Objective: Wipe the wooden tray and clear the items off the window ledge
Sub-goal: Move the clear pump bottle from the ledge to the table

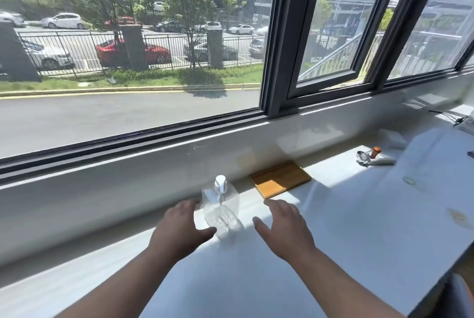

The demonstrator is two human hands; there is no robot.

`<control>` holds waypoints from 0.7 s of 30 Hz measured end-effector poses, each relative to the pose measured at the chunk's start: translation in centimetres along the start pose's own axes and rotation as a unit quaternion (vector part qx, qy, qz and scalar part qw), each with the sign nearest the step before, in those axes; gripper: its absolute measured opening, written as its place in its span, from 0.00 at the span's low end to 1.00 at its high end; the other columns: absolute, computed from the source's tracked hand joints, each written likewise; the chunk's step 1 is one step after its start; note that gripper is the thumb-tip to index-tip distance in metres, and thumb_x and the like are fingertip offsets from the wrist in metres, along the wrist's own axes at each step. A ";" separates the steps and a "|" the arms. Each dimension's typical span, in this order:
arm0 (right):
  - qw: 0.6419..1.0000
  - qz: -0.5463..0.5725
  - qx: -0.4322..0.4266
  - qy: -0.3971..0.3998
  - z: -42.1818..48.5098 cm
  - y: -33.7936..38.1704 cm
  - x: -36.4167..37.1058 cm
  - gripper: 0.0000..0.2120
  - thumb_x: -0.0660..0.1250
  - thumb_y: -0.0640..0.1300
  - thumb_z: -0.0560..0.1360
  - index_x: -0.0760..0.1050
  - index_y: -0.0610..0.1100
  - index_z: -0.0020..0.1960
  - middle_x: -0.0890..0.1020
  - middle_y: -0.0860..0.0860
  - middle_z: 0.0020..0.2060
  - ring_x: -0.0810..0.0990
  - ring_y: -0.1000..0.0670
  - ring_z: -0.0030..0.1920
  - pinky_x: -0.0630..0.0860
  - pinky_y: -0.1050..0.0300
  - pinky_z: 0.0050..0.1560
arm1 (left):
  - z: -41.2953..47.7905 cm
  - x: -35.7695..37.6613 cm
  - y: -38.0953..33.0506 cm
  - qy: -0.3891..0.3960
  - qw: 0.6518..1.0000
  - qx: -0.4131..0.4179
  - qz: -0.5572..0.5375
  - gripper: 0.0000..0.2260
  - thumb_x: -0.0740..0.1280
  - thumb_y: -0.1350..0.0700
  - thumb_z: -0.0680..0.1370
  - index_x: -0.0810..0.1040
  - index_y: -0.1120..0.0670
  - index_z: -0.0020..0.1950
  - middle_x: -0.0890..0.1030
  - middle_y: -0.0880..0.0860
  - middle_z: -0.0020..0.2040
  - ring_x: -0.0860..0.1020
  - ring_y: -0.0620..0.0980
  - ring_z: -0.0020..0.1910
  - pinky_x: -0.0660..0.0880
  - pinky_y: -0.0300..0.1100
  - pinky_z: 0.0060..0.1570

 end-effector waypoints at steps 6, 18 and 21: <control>0.993 0.085 0.022 0.084 7.2 -2.6 6.6 0.27 0.59 0.61 0.82 0.68 0.52 0.77 0.74 0.51 0.74 0.69 0.46 0.74 0.73 0.48 0.69 | 5.4 2.9 0.6 0.008 0.998 -0.059 -0.005 0.43 0.74 0.33 0.71 0.64 0.46 0.82 0.70 0.47 0.79 0.69 0.52 0.76 0.70 0.47 0.70; 0.851 0.367 0.218 0.307 16.5 -4.8 20.4 0.35 0.68 0.43 0.76 0.62 0.52 0.82 0.72 0.44 0.76 0.78 0.44 0.66 0.73 0.55 0.59 | 15.4 10.3 0.3 0.040 0.991 -0.105 -0.075 0.56 0.83 0.40 0.65 0.55 0.44 0.85 0.58 0.46 0.85 0.61 0.48 0.81 0.66 0.47 0.76; 0.812 0.418 0.223 0.340 17.1 -3.7 21.8 0.42 0.67 0.43 0.67 0.64 0.50 0.81 0.77 0.44 0.64 0.80 0.45 0.51 0.73 0.55 0.50 | 16.0 11.1 0.9 0.044 0.986 -0.131 -0.097 0.54 0.83 0.42 0.64 0.55 0.40 0.84 0.64 0.44 0.80 0.72 0.47 0.73 0.71 0.41 0.63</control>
Point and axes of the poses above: each hand's wrist, its own z-axis towards the middle knuckle, its own x-axis out of the palm, y = z × x, the point moved 6 cm from there along z, towards the middle knuckle
